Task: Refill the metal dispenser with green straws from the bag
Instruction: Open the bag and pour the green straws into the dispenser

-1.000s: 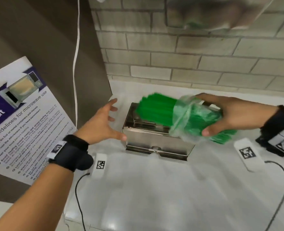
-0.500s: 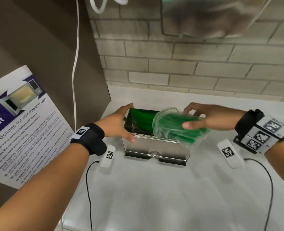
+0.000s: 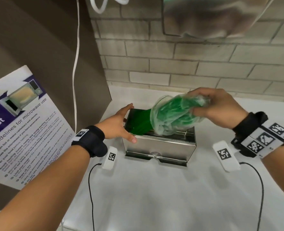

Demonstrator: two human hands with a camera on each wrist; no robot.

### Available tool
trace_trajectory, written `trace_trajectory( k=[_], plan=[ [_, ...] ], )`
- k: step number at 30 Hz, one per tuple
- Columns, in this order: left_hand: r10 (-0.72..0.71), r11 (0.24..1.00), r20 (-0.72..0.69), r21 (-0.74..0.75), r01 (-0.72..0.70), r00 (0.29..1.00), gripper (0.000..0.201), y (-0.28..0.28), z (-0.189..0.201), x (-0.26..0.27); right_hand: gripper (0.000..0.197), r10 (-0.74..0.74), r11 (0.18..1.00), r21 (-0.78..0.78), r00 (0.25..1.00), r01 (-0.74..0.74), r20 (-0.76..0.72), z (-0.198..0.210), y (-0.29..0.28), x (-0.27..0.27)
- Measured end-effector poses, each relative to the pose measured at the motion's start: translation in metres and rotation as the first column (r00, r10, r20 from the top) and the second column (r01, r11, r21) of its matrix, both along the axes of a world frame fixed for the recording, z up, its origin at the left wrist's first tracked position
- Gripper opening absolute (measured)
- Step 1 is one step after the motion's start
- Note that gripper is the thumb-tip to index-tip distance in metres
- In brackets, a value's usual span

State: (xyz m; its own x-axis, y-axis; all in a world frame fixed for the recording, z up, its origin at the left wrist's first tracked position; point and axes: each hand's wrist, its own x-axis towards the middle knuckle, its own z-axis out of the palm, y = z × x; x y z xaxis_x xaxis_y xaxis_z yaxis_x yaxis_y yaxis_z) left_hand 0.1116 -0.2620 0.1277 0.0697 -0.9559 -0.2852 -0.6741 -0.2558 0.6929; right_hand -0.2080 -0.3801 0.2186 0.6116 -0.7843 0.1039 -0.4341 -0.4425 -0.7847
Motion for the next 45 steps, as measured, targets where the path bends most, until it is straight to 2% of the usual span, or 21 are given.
trace_trajectory(
  k=[2,5,6,9,12,15,16,19,23,25,27,30,31,32,34,35,38,42,43,45],
  plan=[
    [0.003,1.000,-0.005,0.000,-0.003,1.000,0.140,0.000,-0.001,0.000,0.042,0.017,1.000,0.013,1.000,-0.017,-0.022,0.000,0.001,0.002],
    [0.009,1.000,-0.001,0.001,-0.009,1.000,0.140,0.000,-0.001,0.000,0.039,-0.100,0.995,-0.011,0.986,0.103,0.130,0.009,-0.004,0.001],
    [0.012,1.000,-0.003,0.003,-0.012,1.000,0.140,0.000,-0.002,0.000,0.038,-0.097,0.995,-0.023,0.987,0.100,0.127,0.013,-0.004,0.002],
    [0.007,1.000,0.000,0.006,-0.007,1.000,0.140,0.000,-0.002,0.000,0.034,-0.046,0.996,-0.078,0.999,0.047,0.004,0.024,0.000,-0.004],
    [0.006,1.000,0.010,0.005,-0.006,1.000,0.140,0.000,-0.002,0.000,0.026,-0.165,0.971,-0.167,0.986,0.169,0.037,0.040,-0.007,-0.018],
    [0.005,1.000,0.011,0.008,-0.006,1.000,0.141,-0.001,-0.002,0.000,0.023,-0.115,0.980,-0.184,0.977,0.081,-0.182,0.042,-0.010,-0.030],
    [0.003,1.000,0.007,0.008,-0.003,1.000,0.141,-0.002,-0.002,-0.001,0.022,-0.120,0.979,-0.186,0.972,0.082,-0.204,0.041,-0.013,-0.037],
    [0.007,1.000,-0.001,0.005,-0.007,1.000,0.140,-0.002,-0.003,0.000,0.020,-0.199,0.958,-0.226,0.976,0.176,-0.083,0.045,-0.024,-0.050],
    [0.004,1.000,-0.015,0.005,-0.004,1.000,0.140,-0.001,-0.004,0.000,0.023,-0.133,0.980,-0.169,0.976,0.104,-0.171,0.039,-0.031,-0.065],
    [0.000,1.000,-0.012,0.000,0.000,1.000,0.140,-0.002,-0.003,0.000,0.023,-0.201,0.971,-0.142,0.979,0.193,-0.041,0.044,-0.040,-0.078],
    [0.006,1.000,-0.012,0.005,-0.006,1.000,0.140,-0.002,-0.003,0.000,0.049,-0.215,0.976,-0.017,0.974,0.217,0.075,0.048,-0.035,-0.079],
    [-0.002,1.000,-0.013,0.019,0.002,1.000,0.140,-0.003,-0.002,0.000,0.065,-0.047,0.999,-0.006,0.990,0.048,0.134,0.033,-0.020,-0.052],
    [-0.006,1.000,-0.007,0.020,0.007,1.000,0.140,-0.004,-0.002,-0.001,0.063,0.000,1.000,-0.021,0.990,0.003,0.143,0.032,-0.015,-0.043],
    [-0.007,1.000,-0.002,0.021,0.007,1.000,0.140,-0.004,-0.001,-0.001,0.052,0.011,1.000,-0.014,0.981,-0.009,0.193,0.034,-0.013,-0.034],
    [-0.004,1.000,0.006,0.023,0.004,1.000,0.140,-0.004,-0.001,-0.001,0.017,-0.041,0.997,0.079,0.946,0.016,0.322,0.038,-0.015,-0.019],
    [0.001,1.000,0.004,0.025,-0.001,1.000,0.140,-0.003,-0.001,-0.001,0.008,-0.062,0.994,0.108,0.941,0.027,0.334,0.040,-0.013,-0.010],
    [0.005,1.000,-0.004,0.031,-0.005,1.000,0.141,-0.002,0.001,-0.002,0.010,-0.034,0.999,0.034,0.944,0.025,0.327,0.043,-0.007,0.015],
    [0.011,1.000,-0.011,0.027,-0.011,1.000,0.142,-0.001,0.001,-0.002,0.018,-0.109,0.993,0.019,0.843,0.117,0.527,0.076,-0.011,0.032],
    [0.017,0.999,-0.017,0.030,-0.017,1.000,0.142,-0.001,0.001,-0.002,0.018,-0.073,0.995,-0.024,0.861,0.098,0.503,0.081,-0.010,0.036],
    [0.017,0.999,-0.022,0.032,-0.017,1.000,0.142,-0.002,0.002,-0.003,0.014,0.008,0.983,-0.176,0.944,0.053,0.330,0.083,-0.008,0.038]
  ],
)
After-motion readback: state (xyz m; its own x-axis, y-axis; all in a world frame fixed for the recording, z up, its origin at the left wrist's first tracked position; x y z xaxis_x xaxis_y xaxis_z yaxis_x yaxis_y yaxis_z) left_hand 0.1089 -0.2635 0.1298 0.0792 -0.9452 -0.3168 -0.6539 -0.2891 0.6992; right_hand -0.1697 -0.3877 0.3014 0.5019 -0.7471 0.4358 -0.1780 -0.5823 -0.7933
